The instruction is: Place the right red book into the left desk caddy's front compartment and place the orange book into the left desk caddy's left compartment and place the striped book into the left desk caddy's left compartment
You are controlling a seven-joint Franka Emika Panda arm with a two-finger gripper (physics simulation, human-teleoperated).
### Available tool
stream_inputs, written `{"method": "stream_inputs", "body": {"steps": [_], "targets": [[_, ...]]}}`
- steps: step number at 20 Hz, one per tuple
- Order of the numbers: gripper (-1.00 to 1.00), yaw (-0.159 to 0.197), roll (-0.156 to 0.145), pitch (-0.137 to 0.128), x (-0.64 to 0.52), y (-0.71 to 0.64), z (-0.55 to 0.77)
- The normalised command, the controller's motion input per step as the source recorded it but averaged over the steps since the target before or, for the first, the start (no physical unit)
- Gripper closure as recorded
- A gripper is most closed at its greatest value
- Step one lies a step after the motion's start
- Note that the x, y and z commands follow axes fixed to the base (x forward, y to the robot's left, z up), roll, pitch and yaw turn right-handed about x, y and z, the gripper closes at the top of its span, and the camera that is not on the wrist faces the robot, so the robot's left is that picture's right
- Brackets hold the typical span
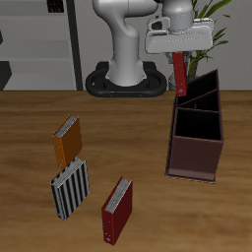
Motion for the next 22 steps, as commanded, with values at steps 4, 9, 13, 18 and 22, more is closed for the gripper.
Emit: {"method": "stream_inputs", "body": {"steps": [4,9,13,18,22], "targets": [[1.0,-0.001,0.012,0.089,0.18,-0.11,-0.05],[1.0,-0.005,0.008,0.038,0.16,0.0,-0.05],[1.0,0.052,0.021,-0.048,0.02,0.15,0.0],[1.0,-0.001,0.012,0.017,0.07,0.05,-0.03],[1.0,-0.006,0.014,0.02,0.03,0.04,-0.06]]}}
